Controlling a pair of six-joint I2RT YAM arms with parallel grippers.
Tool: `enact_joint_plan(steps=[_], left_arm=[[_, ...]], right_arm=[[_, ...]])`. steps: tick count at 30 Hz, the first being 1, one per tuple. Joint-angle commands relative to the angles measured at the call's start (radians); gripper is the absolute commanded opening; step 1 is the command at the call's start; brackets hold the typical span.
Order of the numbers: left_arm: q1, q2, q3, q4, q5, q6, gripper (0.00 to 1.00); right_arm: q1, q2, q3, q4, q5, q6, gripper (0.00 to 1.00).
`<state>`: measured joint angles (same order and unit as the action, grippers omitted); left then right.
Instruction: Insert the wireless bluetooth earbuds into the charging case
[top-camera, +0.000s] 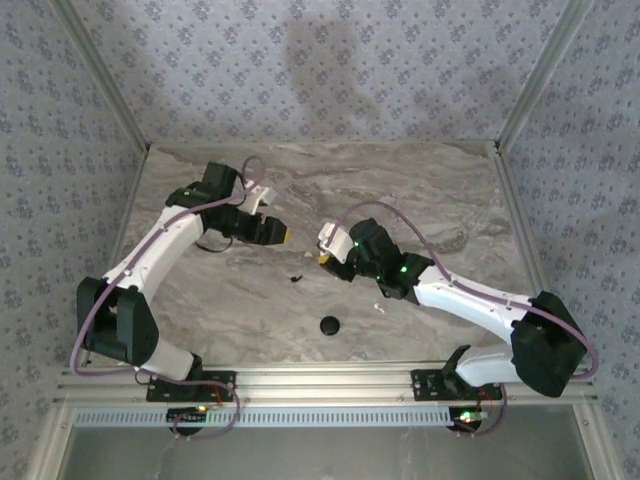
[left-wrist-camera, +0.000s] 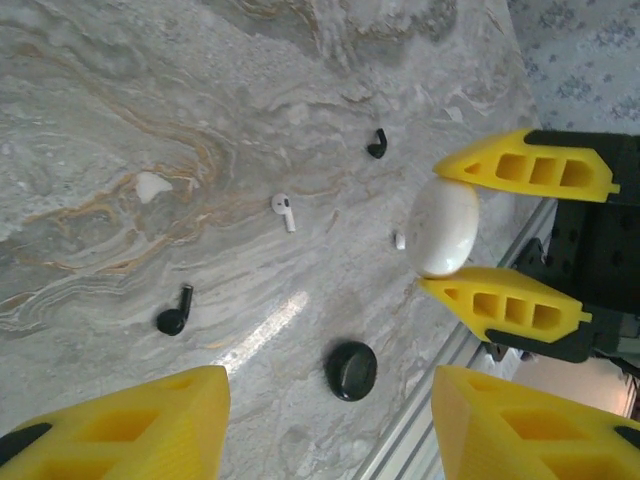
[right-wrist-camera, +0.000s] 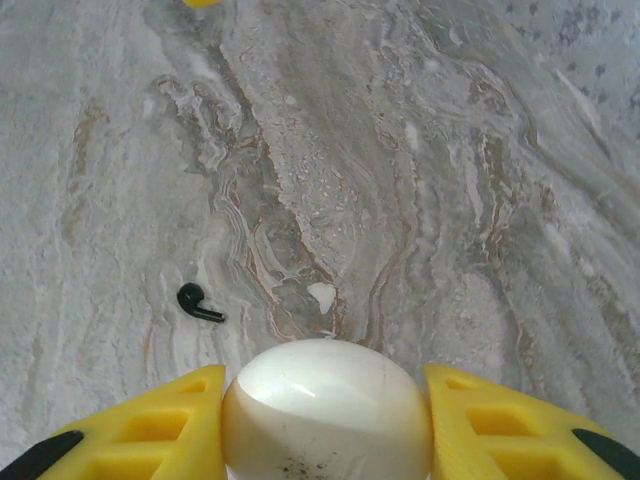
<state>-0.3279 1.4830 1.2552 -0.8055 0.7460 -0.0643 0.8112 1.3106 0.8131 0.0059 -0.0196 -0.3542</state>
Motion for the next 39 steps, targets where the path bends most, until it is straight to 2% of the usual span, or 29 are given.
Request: enact_joint_plan(steps=[1,9,14,25,39], left_arm=[[-0.012,-0.015,0.026,-0.027,0.050,0.044,0.56],[-0.061,0.005,0.033,-0.016,0.075,0.086,0.52],[-0.099,0.008,0.033,0.012,0.047,0.068,0.47],[-0.114,0.041,0.046,0.030,-0.040,0.021,0.48],[-0.135,0.030,0.039,0.076,0.014,0.004,0.47]], right_arm=[[-0.007,-0.011,0.005,0.008,-0.031,-0.162,0.40],[-0.002,-0.011,-0.023,0.077,-0.118,-0.335,0.41],[0.004,0.028,0.014,0.121,-0.132,-0.344,0.42],[0.022,0.082,0.068,0.187,-0.182,-0.350,0.42],[0.036,0.121,0.106,0.215,-0.215,-0.314,0.42]])
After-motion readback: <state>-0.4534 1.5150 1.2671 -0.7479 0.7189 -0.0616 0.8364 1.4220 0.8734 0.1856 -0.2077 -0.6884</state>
